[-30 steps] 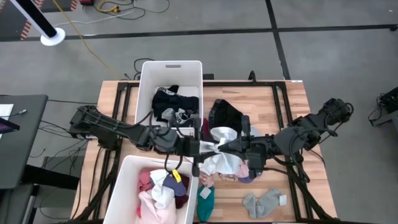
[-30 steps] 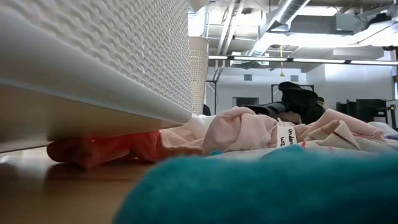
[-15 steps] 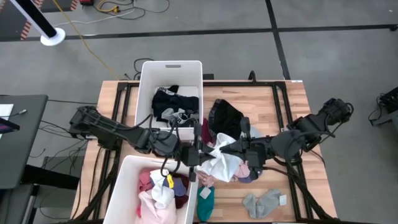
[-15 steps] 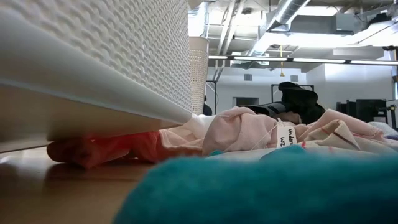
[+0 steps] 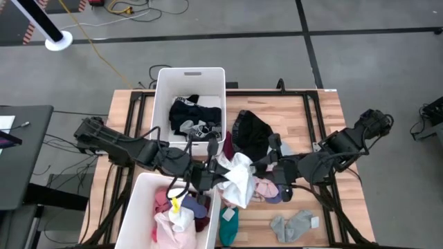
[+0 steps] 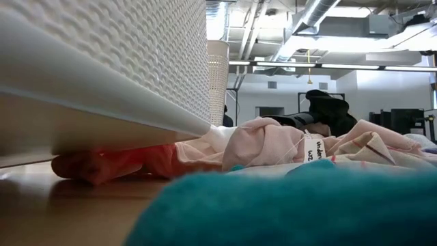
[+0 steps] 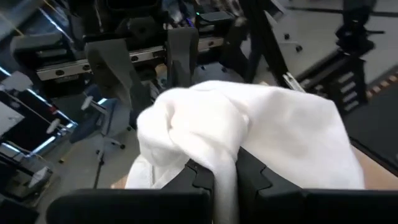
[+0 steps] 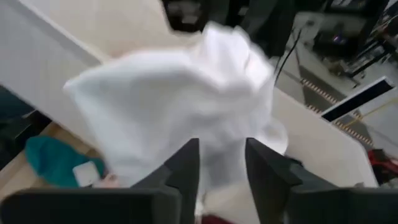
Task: Sort clothes
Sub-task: Put the white underwear into the bottom white laundry bin
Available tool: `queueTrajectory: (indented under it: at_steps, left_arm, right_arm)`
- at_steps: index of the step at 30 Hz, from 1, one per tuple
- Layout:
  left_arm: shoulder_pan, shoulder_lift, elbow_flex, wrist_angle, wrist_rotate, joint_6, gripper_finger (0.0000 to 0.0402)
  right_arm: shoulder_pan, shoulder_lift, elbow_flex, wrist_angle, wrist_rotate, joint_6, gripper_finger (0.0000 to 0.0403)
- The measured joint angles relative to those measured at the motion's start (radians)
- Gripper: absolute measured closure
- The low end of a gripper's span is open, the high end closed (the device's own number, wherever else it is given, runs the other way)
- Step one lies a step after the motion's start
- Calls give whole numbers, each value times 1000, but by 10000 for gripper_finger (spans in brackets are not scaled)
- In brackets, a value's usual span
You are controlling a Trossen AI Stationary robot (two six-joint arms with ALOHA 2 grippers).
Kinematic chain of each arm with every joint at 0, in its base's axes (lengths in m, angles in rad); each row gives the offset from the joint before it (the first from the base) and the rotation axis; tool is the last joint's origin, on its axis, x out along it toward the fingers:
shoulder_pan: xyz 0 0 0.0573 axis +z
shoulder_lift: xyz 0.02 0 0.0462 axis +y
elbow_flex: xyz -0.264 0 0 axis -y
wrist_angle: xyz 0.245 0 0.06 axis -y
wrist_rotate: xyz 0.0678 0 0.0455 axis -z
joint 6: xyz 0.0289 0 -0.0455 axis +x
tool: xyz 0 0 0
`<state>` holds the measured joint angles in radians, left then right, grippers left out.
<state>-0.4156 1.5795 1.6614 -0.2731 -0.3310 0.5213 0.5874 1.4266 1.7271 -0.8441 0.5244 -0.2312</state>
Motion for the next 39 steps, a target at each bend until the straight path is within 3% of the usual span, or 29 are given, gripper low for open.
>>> queueTrajectory:
  at_steps: [8,25,39]
  left_arm:
    - [-54,0,117,-174,-9,-17,390]
    - [-204,0,304,-675,-134,-227,390]
    - [-402,0,374,-872,-181,-392,390]
  right_arm:
    - [18,0,0,-110,0,144,216]
    - [116,0,0,-281,1,390,232]
    - [161,0,0,-384,0,527,233]
